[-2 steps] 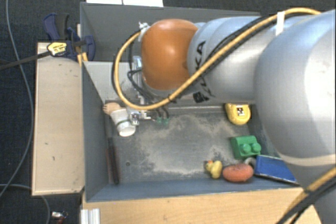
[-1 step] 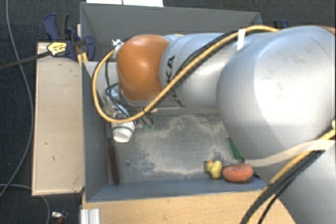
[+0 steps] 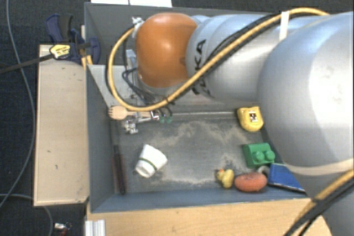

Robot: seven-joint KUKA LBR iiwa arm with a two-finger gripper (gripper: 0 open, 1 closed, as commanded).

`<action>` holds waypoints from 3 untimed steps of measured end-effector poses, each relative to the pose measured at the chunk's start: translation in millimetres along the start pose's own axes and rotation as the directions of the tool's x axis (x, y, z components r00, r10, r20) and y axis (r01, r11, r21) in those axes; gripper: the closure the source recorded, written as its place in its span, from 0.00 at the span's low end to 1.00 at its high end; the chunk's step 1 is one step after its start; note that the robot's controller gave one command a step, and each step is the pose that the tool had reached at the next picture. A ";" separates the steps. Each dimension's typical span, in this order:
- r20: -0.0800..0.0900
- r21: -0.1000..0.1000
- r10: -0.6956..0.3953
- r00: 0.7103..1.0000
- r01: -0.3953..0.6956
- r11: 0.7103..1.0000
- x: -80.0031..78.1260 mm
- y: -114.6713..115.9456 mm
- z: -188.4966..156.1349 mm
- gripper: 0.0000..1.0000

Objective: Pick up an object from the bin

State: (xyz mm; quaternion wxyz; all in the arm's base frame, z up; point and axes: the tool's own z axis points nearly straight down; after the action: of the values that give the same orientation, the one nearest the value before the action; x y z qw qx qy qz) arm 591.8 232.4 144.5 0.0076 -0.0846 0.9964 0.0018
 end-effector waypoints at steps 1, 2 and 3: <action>-0.026 -0.002 -0.086 0.996 0.086 0.996 7.6 11.8 66.6 0.00; -0.006 0.000 0.049 0.999 -0.049 0.999 64.6 -12.7 73.4 0.00; -0.014 -0.004 -0.035 0.999 0.035 0.999 4.1 -24.9 72.6 1.00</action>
Offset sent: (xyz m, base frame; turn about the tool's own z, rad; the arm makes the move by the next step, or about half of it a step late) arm -0.0599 -0.0219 -0.0745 0.0496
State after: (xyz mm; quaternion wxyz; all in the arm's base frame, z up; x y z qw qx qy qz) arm 593.0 207.5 71.7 0.0006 -0.1023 0.9948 0.0032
